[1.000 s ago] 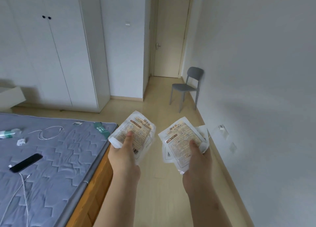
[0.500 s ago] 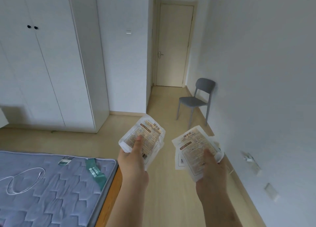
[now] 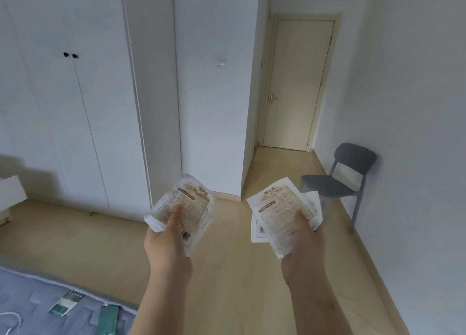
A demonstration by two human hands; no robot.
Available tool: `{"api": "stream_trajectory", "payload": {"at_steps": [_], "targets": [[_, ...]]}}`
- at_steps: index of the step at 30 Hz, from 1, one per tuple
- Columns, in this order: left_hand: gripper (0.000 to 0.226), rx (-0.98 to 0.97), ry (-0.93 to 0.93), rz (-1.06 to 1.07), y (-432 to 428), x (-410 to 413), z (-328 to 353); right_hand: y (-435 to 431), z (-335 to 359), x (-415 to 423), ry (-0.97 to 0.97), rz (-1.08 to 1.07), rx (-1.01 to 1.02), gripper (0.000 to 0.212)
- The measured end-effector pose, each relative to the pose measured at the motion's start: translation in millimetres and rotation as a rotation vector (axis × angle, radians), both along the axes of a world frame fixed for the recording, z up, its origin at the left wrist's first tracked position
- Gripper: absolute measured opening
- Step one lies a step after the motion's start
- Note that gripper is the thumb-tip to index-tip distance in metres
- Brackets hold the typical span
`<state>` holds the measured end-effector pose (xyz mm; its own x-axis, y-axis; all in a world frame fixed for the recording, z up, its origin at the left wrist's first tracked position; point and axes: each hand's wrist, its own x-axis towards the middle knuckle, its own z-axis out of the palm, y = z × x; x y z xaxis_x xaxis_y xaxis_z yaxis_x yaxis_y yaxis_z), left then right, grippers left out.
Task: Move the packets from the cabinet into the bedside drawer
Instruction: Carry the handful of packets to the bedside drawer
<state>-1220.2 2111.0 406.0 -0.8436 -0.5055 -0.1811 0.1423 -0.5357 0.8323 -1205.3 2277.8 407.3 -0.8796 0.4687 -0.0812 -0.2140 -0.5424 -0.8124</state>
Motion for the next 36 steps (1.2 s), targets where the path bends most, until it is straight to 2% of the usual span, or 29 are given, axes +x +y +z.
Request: {"api": "stream_trajectory", "payload": {"at_steps": [7, 12, 15, 20, 24, 27, 30, 36], "targets": [[0.023, 0.029, -0.022, 0.142, -2, -152, 2, -15, -13, -165, -0.124, 0.175, 0.093, 0.016], [0.02, 0.026, -0.007, 0.189, -18, -267, -2, -36, -12, -282, -0.098, 0.207, 0.157, 0.018], [0.008, 0.02, 0.006, 0.174, -36, -338, -12, -58, -14, -351, -0.088, 0.211, 0.169, 0.018], [0.005, 0.012, 0.003, 0.108, -64, -457, -5, -86, -2, -470, -0.073, 0.186, 0.196, 0.017], [0.011, -0.15, -0.004, 0.123, -90, -530, -3, -126, -9, -555, -0.088, 0.24, 0.2, 0.019], [0.015, -0.401, 0.028, 0.137, -113, -579, -7, -167, -20, -614, -0.087, 0.345, 0.186, 0.018], [0.016, -0.633, 0.006, 0.1, -144, -625, -23, -215, -33, -666, -0.081, 0.521, 0.126, 0.028], [0.042, -0.822, -0.013, 0.004, -216, -730, -24, -298, -22, -792, 0.012, 0.805, -0.018, 0.025]]}}
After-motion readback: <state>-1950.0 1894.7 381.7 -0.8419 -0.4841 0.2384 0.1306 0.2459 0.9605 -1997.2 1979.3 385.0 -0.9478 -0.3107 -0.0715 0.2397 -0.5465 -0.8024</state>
